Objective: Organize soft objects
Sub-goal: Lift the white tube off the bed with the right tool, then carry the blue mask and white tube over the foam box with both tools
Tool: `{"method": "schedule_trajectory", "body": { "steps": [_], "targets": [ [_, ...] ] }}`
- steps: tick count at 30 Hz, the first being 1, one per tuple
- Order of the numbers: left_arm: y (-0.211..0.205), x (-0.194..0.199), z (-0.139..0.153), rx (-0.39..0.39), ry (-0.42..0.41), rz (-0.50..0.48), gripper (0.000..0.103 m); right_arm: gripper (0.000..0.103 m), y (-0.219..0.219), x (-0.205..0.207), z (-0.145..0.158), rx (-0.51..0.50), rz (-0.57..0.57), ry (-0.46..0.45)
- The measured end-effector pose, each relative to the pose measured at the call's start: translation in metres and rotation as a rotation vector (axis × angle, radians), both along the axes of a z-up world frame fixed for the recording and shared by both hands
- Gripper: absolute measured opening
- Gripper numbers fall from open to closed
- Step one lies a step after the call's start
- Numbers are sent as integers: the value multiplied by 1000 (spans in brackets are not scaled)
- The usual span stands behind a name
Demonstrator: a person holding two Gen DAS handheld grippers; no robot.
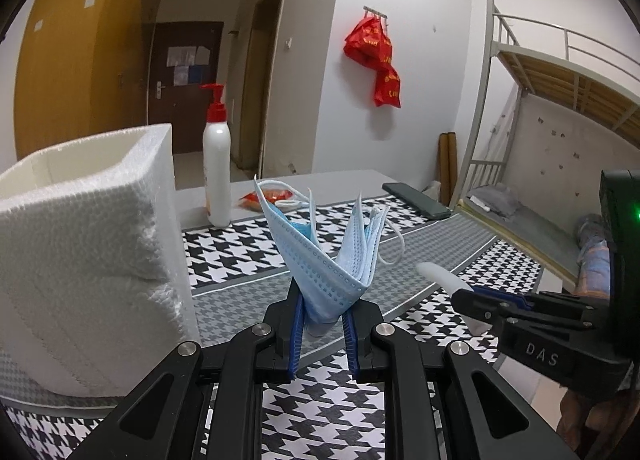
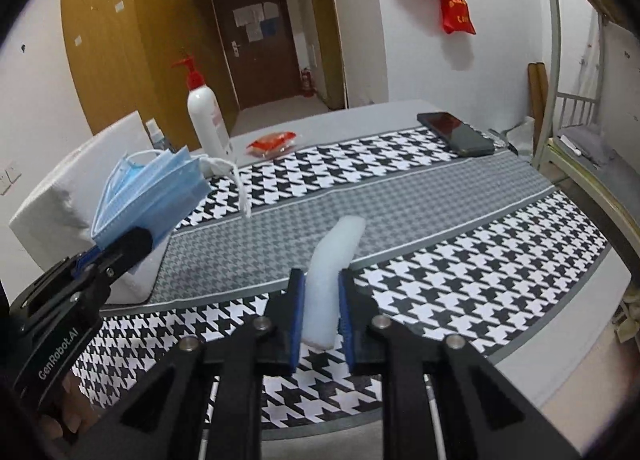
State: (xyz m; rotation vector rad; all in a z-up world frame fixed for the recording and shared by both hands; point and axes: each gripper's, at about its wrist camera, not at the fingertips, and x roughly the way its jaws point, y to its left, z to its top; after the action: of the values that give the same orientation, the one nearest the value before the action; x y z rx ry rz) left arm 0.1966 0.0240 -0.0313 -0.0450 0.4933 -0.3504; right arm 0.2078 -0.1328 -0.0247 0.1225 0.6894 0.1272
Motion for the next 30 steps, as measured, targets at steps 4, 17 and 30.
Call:
{"method": "schedule_trajectory", "body": {
  "steps": [4, 17, 30],
  "targets": [
    [-2, -8, 8, 14, -24, 10, 19, 20, -6, -3, 8, 17, 25, -28],
    [-6, -44, 38, 82, -134, 97, 19, 20, -10, -17, 29, 50, 142, -130],
    [15, -71, 58, 119, -197, 237, 19, 20, 13, -36, 52, 83, 289, -209]
  ]
}}
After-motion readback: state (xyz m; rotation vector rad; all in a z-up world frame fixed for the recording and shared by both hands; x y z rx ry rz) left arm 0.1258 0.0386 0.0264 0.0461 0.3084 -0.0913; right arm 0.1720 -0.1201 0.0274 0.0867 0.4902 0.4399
